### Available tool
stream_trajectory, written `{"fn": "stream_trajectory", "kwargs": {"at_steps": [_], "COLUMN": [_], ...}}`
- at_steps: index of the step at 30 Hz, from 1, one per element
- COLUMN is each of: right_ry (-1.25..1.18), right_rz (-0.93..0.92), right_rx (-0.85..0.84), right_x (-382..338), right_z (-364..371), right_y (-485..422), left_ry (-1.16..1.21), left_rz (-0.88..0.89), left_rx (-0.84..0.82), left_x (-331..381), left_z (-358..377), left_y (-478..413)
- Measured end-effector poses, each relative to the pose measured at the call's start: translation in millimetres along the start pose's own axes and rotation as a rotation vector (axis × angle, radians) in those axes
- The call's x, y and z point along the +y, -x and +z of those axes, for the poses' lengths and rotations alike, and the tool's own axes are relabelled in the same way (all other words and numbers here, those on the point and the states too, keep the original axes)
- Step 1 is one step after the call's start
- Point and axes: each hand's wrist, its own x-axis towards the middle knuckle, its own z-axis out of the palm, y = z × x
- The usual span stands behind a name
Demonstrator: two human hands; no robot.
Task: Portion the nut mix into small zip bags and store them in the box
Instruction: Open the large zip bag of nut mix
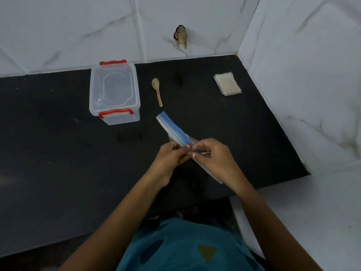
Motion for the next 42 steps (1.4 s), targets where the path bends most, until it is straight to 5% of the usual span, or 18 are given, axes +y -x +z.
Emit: {"fn": "stream_trajectory", "kwargs": {"at_steps": [4,8,15,20,33,42], "right_ry": [-0.098,-0.071,-0.052,-0.041,-0.418,-0.185], "right_rz": [0.078,-0.024,-0.062,-0.090,0.252,0.037], "right_rx": [0.039,0.078,0.108,0.148,-0.076,0.030], "right_x": [-2.1,-10.5,-12.2,-11.1,-7.8,-7.6], "right_z": [-3.0,-2.9,-2.2,-1.9,-16.1,-9.3], "right_y": [-6.0,-2.0,3.6,-0.6,-10.1,-12.0], "left_ry": [0.036,0.230,0.221,0.069,-0.069,-0.194], "left_rz": [-0.006,0.013,0.031,0.062,0.188,0.125], "left_rx": [0.011,0.018,0.001,0.008,0.021,0.053], "left_x": [2.5,8.2,12.0,13.7,13.2,8.7], "left_z": [-2.7,0.2,-2.5,-2.5,-1.4,3.9], "left_y": [2.4,4.8,7.6,9.1,10.4,4.3]}}
